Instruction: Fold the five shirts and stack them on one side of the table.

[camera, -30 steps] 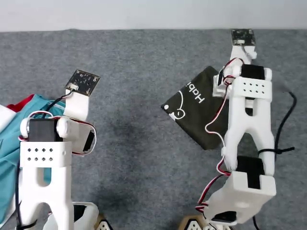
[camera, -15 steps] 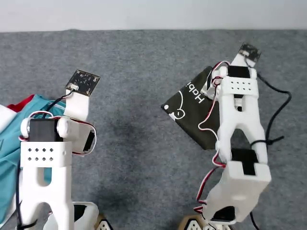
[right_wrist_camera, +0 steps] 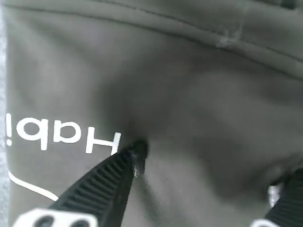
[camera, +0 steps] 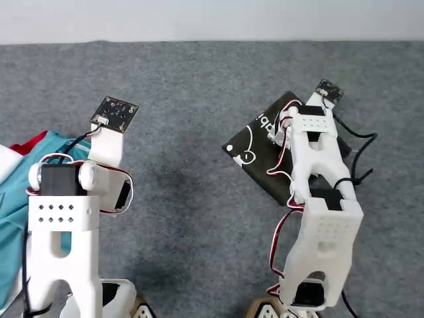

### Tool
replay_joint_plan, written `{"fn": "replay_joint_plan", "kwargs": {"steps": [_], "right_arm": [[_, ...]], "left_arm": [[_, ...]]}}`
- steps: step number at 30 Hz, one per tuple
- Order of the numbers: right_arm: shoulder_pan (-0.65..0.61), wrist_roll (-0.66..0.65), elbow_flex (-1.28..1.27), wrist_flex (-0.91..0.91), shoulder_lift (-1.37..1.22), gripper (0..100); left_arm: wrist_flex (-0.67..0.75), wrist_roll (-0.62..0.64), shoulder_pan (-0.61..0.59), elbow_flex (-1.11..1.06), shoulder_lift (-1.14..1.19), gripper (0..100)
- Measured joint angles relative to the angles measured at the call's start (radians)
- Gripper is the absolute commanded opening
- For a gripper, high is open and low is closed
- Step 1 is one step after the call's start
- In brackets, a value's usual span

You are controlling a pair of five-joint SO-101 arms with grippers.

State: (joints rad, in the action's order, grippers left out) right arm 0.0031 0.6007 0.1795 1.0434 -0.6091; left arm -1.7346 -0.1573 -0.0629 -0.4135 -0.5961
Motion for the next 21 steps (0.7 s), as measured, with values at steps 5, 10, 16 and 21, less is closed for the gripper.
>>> {"fn": "replay_joint_plan", "kwargs": {"steps": [5,10,16,21], "right_arm": [[0.000,0.008,0.005,0.000,-0.005,5.6],[0.003,-0.035,0.006,0.014,-0.003,1.9],[0.026,-0.103,0.032,0.123,0.023,1.0],[0.077,-0.328,0.043,0.245,0.086,1.0]], "left_arm": [[0.000,0.000,0.000,0.000,0.000,0],[0.000,0.000,0.000,0.000,0.000,0],[0.000,0.000,0.000,0.000,0.000,0],[0.000,0.000,0.000,0.000,0.000,0]]}}
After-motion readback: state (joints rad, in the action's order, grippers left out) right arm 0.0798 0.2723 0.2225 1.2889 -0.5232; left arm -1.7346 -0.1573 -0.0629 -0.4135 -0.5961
